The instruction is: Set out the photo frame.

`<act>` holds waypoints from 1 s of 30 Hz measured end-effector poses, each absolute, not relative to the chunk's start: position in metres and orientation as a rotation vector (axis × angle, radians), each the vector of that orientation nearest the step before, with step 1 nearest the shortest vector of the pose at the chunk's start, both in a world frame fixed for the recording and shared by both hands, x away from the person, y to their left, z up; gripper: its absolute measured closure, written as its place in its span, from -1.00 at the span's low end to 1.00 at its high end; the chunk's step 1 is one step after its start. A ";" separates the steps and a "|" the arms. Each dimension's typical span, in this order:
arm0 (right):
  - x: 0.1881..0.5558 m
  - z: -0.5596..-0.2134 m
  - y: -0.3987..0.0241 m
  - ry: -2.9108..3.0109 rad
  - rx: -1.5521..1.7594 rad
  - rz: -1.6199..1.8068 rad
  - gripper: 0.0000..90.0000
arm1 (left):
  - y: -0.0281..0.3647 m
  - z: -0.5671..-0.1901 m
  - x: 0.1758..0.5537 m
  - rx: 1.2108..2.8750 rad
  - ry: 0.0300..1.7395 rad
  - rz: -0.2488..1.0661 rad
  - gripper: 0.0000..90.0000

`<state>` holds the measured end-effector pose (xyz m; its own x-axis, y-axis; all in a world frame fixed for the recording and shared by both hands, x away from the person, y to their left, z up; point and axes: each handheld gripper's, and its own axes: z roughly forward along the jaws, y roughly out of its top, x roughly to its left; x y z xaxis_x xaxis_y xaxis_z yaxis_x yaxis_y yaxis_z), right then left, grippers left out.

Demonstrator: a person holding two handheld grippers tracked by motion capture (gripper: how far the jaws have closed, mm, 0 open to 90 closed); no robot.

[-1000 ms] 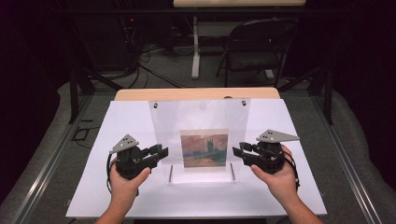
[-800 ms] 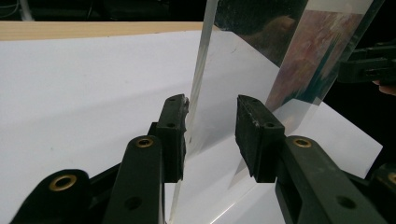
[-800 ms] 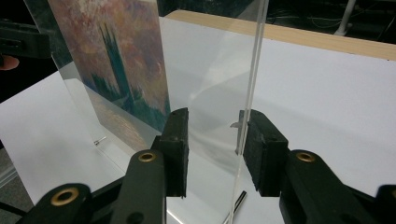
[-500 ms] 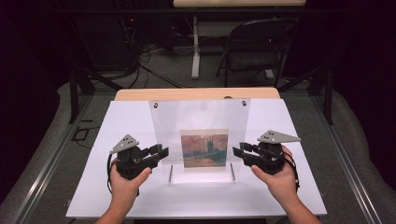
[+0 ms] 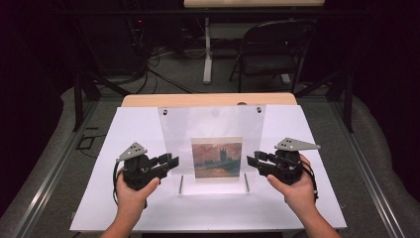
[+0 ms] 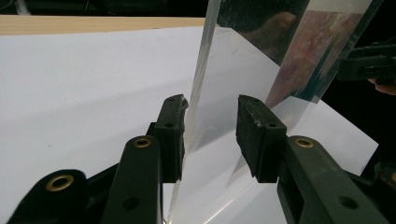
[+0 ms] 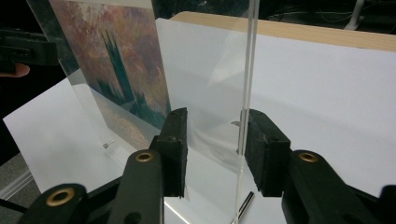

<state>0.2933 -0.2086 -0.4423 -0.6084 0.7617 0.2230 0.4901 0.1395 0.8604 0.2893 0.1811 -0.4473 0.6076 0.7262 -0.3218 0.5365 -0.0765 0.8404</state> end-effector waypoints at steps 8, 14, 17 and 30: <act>0.290 -0.442 -0.210 2.151 1.196 1.455 0.25 | 0.184 -0.444 0.285 1.760 1.030 0.252 0.22; 0.287 -0.441 -0.218 2.126 1.200 1.450 0.14 | 0.196 -0.441 0.279 1.758 1.055 0.275 0.16; 0.285 -0.441 -0.223 2.116 1.212 1.453 0.07 | 0.205 -0.441 0.277 1.740 1.072 0.287 0.11; 0.279 -0.442 -0.244 2.052 1.224 1.422 -0.24 | 0.235 -0.444 0.272 1.701 1.130 0.450 -0.21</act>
<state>0.2791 -0.2436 -0.4423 -0.5605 0.8095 0.1749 0.4481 0.1187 0.8861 0.2724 0.2355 -0.4444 0.4931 0.8451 -0.2064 0.4716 -0.0603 0.8798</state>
